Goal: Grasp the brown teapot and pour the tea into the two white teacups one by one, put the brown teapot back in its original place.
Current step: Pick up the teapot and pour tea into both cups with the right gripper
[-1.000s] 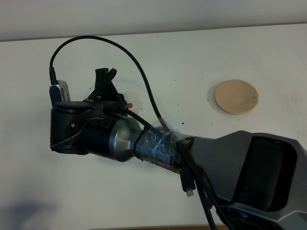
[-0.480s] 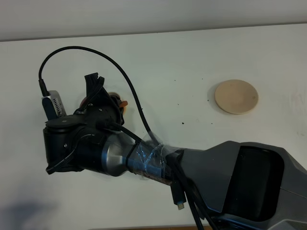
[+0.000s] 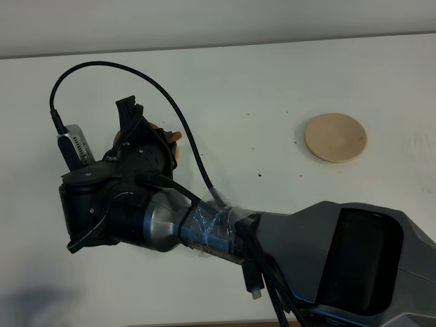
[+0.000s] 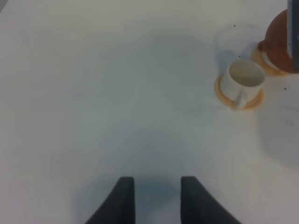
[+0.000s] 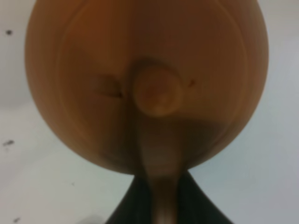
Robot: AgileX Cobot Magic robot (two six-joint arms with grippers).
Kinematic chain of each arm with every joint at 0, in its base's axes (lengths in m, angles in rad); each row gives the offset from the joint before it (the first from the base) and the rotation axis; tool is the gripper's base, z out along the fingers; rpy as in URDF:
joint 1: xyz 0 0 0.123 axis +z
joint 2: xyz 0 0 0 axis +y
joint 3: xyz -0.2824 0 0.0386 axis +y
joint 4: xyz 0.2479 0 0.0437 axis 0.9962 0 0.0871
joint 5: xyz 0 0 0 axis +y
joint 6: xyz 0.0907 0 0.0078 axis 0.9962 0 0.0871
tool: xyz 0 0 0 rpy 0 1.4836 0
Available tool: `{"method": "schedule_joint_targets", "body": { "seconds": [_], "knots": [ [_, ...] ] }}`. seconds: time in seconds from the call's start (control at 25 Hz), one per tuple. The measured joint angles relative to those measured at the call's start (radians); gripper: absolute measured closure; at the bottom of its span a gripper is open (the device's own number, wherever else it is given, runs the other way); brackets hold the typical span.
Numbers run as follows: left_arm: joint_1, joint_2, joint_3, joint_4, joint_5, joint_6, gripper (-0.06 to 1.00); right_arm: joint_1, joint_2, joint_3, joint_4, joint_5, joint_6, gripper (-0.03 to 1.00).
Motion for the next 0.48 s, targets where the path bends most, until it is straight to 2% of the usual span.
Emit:
{"method": "schedule_joint_targets", "body": {
  "seconds": [0.48],
  "knots": [
    [0.000, 0.000, 0.000, 0.000, 0.000, 0.000, 0.66, 0.019, 0.028, -0.001, -0.061, -0.012, -0.078, 0.84]
  ]
}}
